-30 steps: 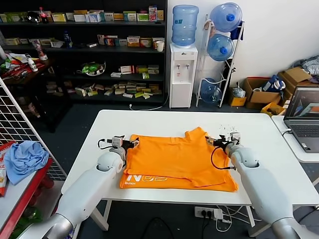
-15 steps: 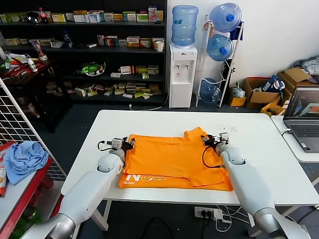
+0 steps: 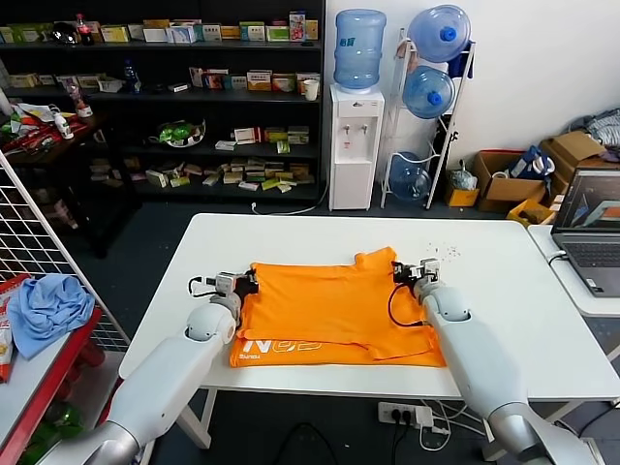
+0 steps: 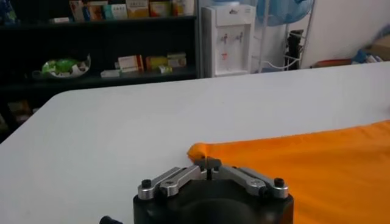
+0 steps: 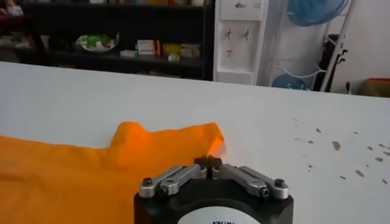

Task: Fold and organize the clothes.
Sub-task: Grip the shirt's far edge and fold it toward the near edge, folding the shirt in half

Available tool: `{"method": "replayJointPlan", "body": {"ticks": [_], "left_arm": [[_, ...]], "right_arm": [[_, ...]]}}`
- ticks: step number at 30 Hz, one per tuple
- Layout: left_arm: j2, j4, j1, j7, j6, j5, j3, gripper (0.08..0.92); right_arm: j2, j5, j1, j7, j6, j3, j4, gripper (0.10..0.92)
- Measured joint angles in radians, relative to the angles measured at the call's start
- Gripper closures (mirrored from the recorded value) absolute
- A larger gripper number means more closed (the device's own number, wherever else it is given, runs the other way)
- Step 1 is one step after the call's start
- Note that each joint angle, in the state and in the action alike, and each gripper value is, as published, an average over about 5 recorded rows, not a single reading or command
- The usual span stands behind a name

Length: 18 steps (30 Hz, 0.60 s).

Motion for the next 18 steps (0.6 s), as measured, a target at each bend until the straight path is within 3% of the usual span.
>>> {"method": "replayJointPlan", "body": {"ticks": [9, 18], "left_arm": [[0.067, -0.148, 0.063, -0.023, -0.017, -0.003, -0.011, 0.910], [0.178, -0.362, 0.193, -0.051, -0.012, -0.018, -0.044, 0.910]], "right_arm": [[-0.070, 0.012, -0.121, 0.089, -0.025, 0.000, 0.234, 0.900], [-0.204, 0.053, -0.327, 0.176, -0.063, 0.028, 0.513, 0.900]]}}
